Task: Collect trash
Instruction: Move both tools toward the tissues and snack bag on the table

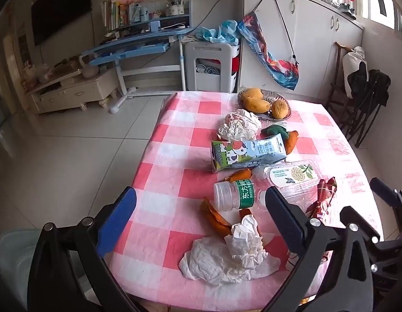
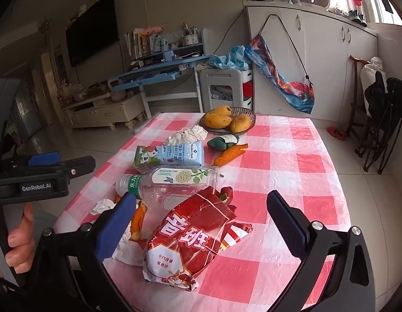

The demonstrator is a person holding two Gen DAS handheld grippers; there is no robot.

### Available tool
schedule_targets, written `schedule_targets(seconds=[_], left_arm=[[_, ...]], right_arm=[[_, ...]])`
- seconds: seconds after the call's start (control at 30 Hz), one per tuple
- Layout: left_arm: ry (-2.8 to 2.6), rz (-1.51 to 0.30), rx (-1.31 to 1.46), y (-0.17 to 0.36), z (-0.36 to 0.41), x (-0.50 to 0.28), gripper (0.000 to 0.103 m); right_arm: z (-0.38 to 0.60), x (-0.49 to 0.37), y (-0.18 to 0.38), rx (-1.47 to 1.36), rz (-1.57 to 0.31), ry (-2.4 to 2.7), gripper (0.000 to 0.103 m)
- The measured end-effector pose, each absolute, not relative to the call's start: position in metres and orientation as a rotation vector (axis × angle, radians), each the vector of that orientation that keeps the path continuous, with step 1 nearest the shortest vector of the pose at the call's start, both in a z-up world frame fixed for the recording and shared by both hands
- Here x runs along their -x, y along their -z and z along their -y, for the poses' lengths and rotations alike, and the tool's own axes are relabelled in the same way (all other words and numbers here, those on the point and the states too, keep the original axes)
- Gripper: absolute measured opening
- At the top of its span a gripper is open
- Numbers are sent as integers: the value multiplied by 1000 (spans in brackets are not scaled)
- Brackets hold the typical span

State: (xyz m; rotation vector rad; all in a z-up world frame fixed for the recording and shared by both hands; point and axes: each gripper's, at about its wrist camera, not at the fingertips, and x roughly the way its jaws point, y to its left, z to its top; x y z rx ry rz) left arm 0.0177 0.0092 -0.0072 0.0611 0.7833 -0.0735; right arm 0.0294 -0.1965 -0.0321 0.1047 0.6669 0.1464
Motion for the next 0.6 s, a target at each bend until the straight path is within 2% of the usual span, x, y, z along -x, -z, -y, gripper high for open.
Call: schedule_targets(seconds=[0.6], left_arm=[[25,-826,20,19,-32,-28,96]], right_arm=[[191,-17,29,-72,-732,-126,97]])
